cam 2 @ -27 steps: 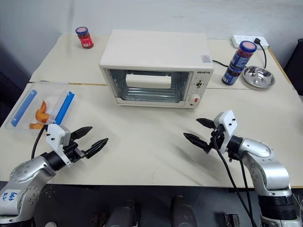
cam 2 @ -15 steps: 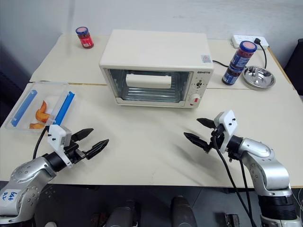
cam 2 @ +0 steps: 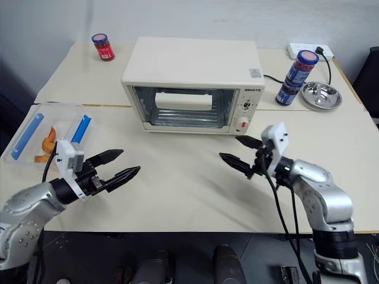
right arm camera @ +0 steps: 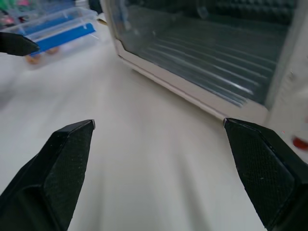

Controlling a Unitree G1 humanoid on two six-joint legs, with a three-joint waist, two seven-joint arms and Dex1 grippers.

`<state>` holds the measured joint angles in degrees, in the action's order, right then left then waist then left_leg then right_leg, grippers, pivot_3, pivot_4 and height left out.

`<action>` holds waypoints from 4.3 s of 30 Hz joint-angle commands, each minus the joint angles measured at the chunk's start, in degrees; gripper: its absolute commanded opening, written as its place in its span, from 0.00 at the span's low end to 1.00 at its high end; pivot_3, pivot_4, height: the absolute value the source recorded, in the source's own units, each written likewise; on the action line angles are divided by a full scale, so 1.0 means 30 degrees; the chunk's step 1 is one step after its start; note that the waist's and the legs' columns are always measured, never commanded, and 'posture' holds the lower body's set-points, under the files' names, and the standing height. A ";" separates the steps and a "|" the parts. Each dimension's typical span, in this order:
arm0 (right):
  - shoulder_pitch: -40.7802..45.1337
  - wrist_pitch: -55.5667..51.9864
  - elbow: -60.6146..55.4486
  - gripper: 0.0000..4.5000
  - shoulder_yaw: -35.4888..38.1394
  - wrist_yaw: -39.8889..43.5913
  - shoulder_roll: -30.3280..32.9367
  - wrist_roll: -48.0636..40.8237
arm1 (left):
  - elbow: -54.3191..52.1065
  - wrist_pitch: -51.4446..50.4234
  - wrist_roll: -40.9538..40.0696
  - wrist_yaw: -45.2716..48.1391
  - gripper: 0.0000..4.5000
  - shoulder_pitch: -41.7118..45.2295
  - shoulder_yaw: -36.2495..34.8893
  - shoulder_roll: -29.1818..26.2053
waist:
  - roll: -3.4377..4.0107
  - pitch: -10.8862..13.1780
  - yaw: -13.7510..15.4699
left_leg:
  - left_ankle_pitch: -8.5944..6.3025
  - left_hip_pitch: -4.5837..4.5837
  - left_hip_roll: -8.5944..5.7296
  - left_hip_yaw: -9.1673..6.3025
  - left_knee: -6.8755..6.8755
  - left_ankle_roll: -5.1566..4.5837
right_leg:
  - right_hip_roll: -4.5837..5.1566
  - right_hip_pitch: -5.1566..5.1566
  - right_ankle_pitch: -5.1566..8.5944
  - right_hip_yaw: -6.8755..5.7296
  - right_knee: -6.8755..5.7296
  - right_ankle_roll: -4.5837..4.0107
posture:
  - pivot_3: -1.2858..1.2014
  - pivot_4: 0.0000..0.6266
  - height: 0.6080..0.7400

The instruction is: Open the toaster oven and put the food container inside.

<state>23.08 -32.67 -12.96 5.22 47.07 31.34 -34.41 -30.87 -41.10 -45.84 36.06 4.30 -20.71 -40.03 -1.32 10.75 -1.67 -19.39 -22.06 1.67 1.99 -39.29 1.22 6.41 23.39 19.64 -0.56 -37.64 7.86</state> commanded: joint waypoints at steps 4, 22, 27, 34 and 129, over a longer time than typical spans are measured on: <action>0.3063 0.0206 0.1401 0.99 -0.0377 -0.0100 -0.1077 -0.0183 | -0.0245 -0.1242 -0.3050 0.0891 1.00 0.1977 -0.1602 -0.2091 | -0.0001 0.0002 0.0007 | -0.0002 -0.0006 -0.0006 -0.0003 0.0002 -0.0004 | 0.0013 -0.0002 -0.0001 -0.0003 0.0013 0.0000 | 0.52 0.24 1.00; 0.3323 -0.0236 -0.0247 1.00 -0.1237 0.2328 -0.1414 -0.1253 | 0.1479 -0.0973 -0.3562 0.0498 0.81 0.4302 -0.1828 -0.2921 | 0.0001 0.0003 -0.0042 | -0.0003 -0.0017 -0.0014 0.0000 0.0022 -0.0004 | 0.0006 0.0016 -0.0001 -0.0012 0.0017 0.0000 | 0.52 0.24 1.00; 0.2061 -0.0099 -0.1024 1.00 -0.1606 0.2366 -0.1221 -0.0835 | 0.2675 -0.0872 -0.3878 0.0304 0.49 0.6453 -0.1613 -0.2763 | 0.0001 0.0003 -0.0020 | -0.0001 -0.0014 -0.0041 0.0009 0.0019 -0.0001 | -0.0011 0.0017 -0.0001 -0.0009 0.0018 -0.0001 | 0.52 0.24 1.00; 0.1086 0.0114 -0.1446 1.00 -0.2040 0.2338 -0.1404 -0.0686 | 0.7142 0.2002 0.1166 0.2137 0.01 1.0998 0.2467 -0.3047 | 0.0001 0.0003 -0.0015 | 0.0004 -0.0013 -0.0068 0.0028 0.0019 0.0007 | -0.0028 0.0018 -0.0001 -0.0012 0.0013 -0.0001 | 0.52 0.24 1.00; 0.2109 -0.3372 -0.3702 1.00 0.1911 0.1950 0.4105 -0.6503 | 0.3816 -1.6298 1.5387 -1.7467 0.03 1.4742 -1.4461 0.7755 | -0.0044 0.0009 0.0507 | -0.0071 -0.0067 -0.0084 -0.0177 -0.0179 -0.0035 | 0.0009 -0.0227 -0.0116 -0.0210 0.0220 0.0077 | 0.52 0.24 1.00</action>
<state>29.45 -42.82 -22.44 8.53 52.79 42.42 -52.84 -19.19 -88.74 0.08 -17.90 49.87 -66.14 -13.77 -1.46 10.77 -0.15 -19.60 -22.26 1.43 1.46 -39.82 1.12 6.43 22.72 19.29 -1.19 -36.98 8.09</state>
